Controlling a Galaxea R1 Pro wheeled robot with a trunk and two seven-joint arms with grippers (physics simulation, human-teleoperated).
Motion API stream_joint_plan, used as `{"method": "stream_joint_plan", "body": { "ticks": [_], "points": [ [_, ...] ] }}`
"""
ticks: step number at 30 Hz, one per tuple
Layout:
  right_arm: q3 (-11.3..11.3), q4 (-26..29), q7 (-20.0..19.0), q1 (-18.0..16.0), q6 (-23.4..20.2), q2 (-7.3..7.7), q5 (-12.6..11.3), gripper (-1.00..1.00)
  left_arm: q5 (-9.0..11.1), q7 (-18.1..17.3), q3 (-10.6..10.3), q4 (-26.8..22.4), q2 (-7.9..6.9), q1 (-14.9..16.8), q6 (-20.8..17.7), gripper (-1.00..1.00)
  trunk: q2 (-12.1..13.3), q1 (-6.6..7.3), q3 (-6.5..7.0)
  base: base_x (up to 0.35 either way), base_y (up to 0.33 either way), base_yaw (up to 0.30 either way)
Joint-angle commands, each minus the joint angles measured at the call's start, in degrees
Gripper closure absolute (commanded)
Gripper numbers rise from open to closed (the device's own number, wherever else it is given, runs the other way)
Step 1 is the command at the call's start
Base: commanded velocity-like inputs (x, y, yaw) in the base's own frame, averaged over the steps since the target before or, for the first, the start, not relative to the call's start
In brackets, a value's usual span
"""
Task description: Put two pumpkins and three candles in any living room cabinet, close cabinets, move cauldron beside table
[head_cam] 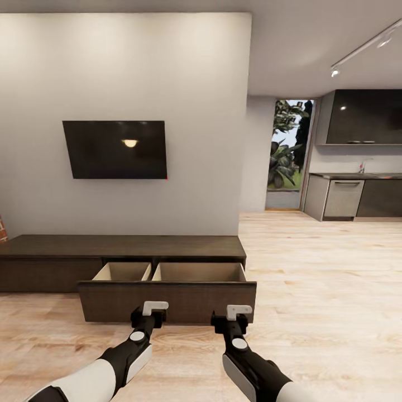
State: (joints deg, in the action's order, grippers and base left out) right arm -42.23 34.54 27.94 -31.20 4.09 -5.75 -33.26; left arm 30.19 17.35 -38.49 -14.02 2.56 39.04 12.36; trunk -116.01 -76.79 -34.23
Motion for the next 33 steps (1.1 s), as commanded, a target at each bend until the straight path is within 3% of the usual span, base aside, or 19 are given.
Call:
{"method": "stream_joint_plan", "body": {
  "ticks": [1, 6, 13, 20, 33],
  "points": [
    [-0.45, -0.05, 0.35, -0.09, 0.44, 0.04, -0.61, -1.00, 0.43, 0.30, -0.52, 0.03, -0.01, 0.06, 0.21, -1.00, -0.03, 0.01, -0.07, 0.000, 0.000, 0.000],
    [-0.55, -0.59, 0.36, -0.09, 0.47, 0.04, -0.66, -1.00, 0.40, 0.24, -0.86, 0.04, 0.02, 0.03, 0.26, -1.00, -0.03, 0.01, -0.07, 0.000, 0.000, 0.000],
    [-0.50, -0.91, 0.36, -0.09, 0.55, 0.15, -0.75, -1.00, 0.53, 0.16, -3.06, 0.05, 0.07, -0.01, 0.29, -1.00, -0.03, 0.01, -0.07, 0.000, 0.000, 0.000],
    [-0.45, -0.96, 0.30, -0.09, 0.63, 0.28, -0.70, -1.00, 0.52, -2.40, -3.40, 0.05, 0.00, -0.01, 0.30, -1.00, -0.03, 0.01, -0.07, 0.000, 0.000, 0.000],
    [-0.45, -1.22, 0.19, -0.09, 0.72, 0.50, -0.83, -1.00, 0.84, -2.84, -3.43, 0.05, -0.10, -0.01, 0.41, -1.00, 1.57, 0.89, 0.65, 0.000, 0.000, 0.000]
  ]
}}
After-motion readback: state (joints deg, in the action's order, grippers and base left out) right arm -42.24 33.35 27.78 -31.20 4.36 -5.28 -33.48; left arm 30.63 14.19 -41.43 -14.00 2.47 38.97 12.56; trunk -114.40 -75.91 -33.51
